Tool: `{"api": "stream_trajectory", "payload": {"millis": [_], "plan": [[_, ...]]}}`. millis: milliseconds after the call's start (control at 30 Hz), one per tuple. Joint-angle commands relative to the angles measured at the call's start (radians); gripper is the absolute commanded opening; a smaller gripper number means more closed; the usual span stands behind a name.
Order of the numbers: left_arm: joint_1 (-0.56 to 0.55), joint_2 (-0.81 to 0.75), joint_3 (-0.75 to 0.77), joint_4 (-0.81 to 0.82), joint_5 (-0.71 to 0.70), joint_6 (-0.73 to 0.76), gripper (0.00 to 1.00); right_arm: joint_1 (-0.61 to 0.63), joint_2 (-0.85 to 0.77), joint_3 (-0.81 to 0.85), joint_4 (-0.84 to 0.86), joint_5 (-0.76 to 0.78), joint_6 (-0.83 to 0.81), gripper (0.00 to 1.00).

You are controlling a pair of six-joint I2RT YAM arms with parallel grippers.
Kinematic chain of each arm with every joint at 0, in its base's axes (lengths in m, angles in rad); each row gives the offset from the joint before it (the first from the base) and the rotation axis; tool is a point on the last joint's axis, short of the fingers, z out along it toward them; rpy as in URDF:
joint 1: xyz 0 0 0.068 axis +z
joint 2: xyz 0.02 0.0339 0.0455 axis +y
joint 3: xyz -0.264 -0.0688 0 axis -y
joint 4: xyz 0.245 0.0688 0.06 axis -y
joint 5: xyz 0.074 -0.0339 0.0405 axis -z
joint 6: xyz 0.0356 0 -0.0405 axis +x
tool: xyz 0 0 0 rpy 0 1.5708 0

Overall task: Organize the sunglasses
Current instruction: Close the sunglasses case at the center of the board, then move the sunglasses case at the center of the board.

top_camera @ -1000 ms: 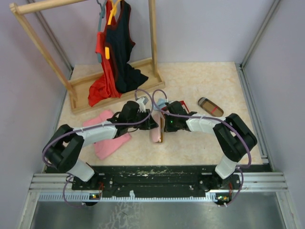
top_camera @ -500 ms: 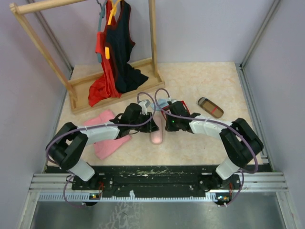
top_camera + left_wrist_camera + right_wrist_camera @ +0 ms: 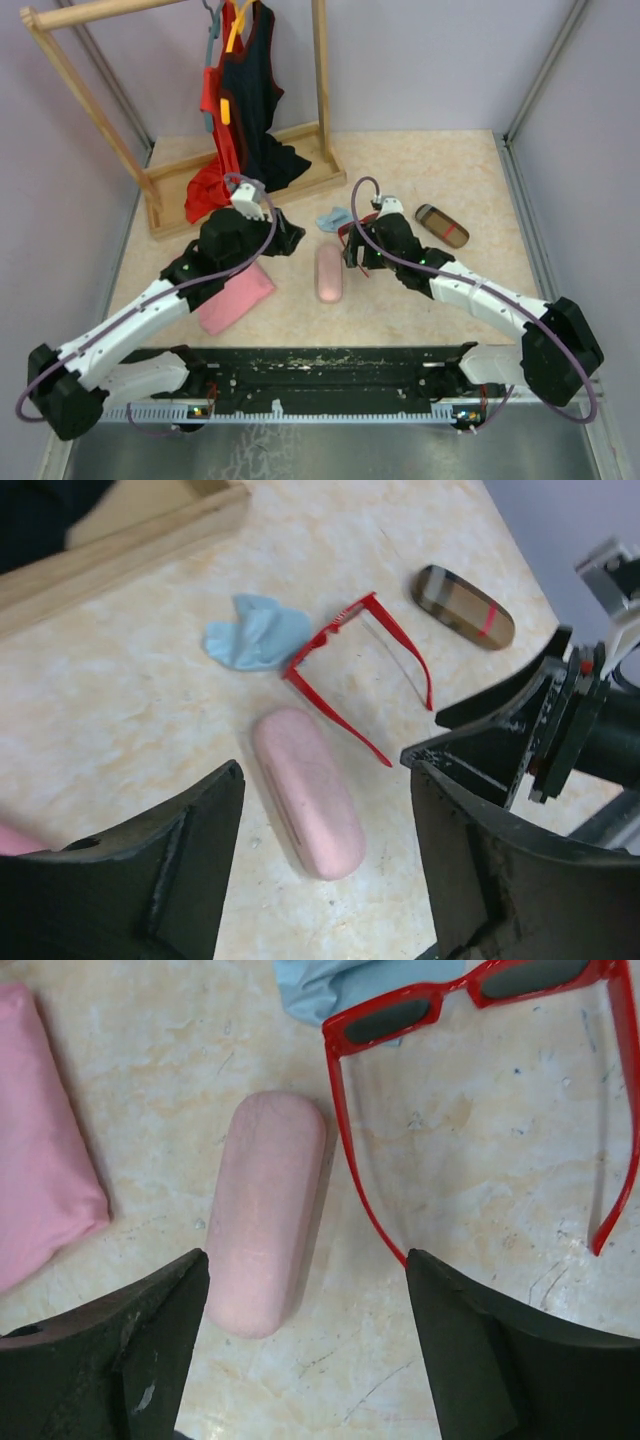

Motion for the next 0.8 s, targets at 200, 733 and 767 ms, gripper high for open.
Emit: {"api": "stream_trajectory", "payload": {"millis": [200, 733, 767], "plan": [[0.007, -0.332, -0.05, -0.355, -0.247, 0.081, 0.87, 0.232, 0.169, 0.134, -0.055, 0.272, 0.19, 0.89], [0.006, -0.518, -0.095, -0.473, -0.245, 0.088, 0.88, 0.279, 0.51, 0.314, -0.144, 0.295, 0.26, 0.88], [0.006, -0.525, -0.096, -0.471, -0.241, 0.089, 0.88, 0.28, 0.517, 0.318, -0.144, 0.291, 0.261, 0.86]]}}
